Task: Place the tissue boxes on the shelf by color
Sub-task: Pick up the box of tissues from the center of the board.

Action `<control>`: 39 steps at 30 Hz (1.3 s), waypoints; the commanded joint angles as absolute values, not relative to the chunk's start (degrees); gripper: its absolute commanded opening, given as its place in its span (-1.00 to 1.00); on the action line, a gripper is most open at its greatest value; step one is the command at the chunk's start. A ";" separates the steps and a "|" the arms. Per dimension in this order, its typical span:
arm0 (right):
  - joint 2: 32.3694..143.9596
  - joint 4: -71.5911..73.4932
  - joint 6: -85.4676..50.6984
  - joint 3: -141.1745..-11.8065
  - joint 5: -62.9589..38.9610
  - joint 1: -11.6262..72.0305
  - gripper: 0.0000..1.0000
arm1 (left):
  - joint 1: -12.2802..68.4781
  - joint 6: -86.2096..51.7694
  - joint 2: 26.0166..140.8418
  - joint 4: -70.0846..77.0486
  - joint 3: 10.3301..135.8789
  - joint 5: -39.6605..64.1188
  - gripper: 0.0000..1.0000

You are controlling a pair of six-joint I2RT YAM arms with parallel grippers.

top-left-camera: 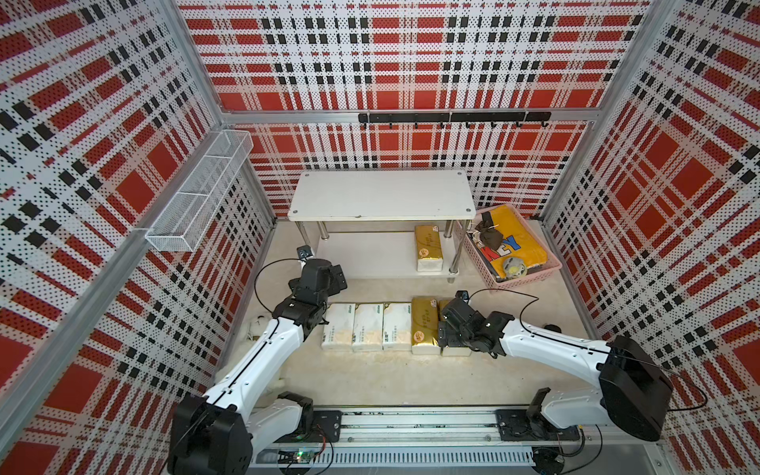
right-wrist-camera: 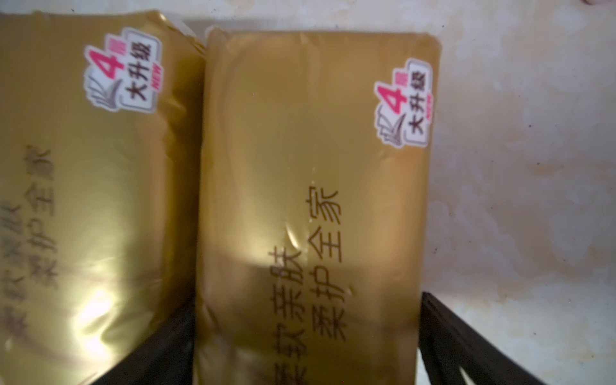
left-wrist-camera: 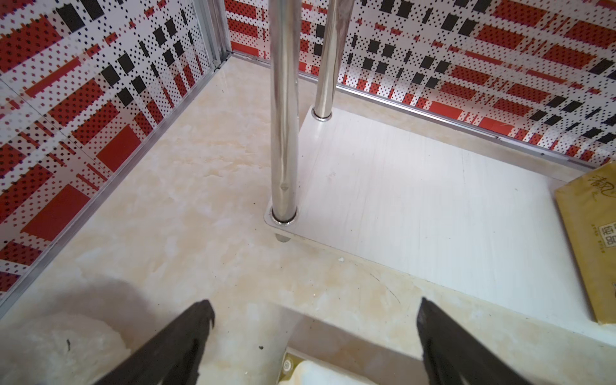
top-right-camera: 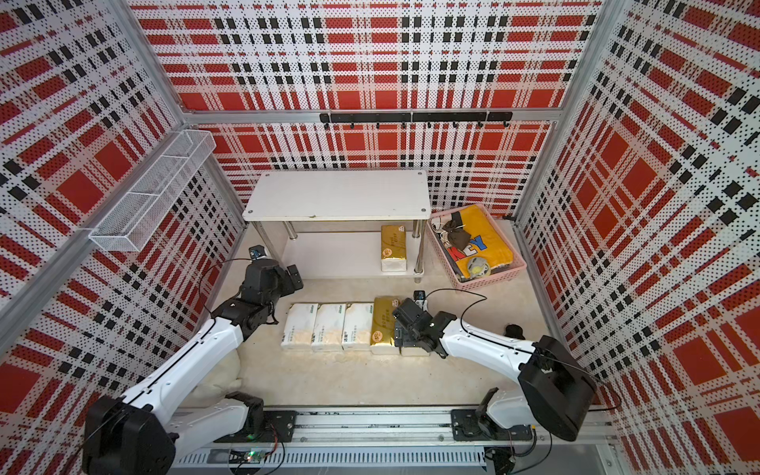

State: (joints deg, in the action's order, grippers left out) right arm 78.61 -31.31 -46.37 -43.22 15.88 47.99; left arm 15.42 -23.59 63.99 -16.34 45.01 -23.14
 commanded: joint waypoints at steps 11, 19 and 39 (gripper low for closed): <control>81.41 -27.93 -47.10 -40.47 15.60 48.08 0.99 | 14.59 -23.74 62.23 -15.91 43.67 -22.94 1.00; 79.39 -29.85 -46.81 -41.19 16.92 48.00 0.87 | 14.59 -23.73 61.99 -15.91 43.56 -22.90 1.00; 73.57 -36.17 -46.09 -45.07 18.96 48.00 0.73 | 14.59 -24.02 61.96 -15.91 43.81 -22.57 0.99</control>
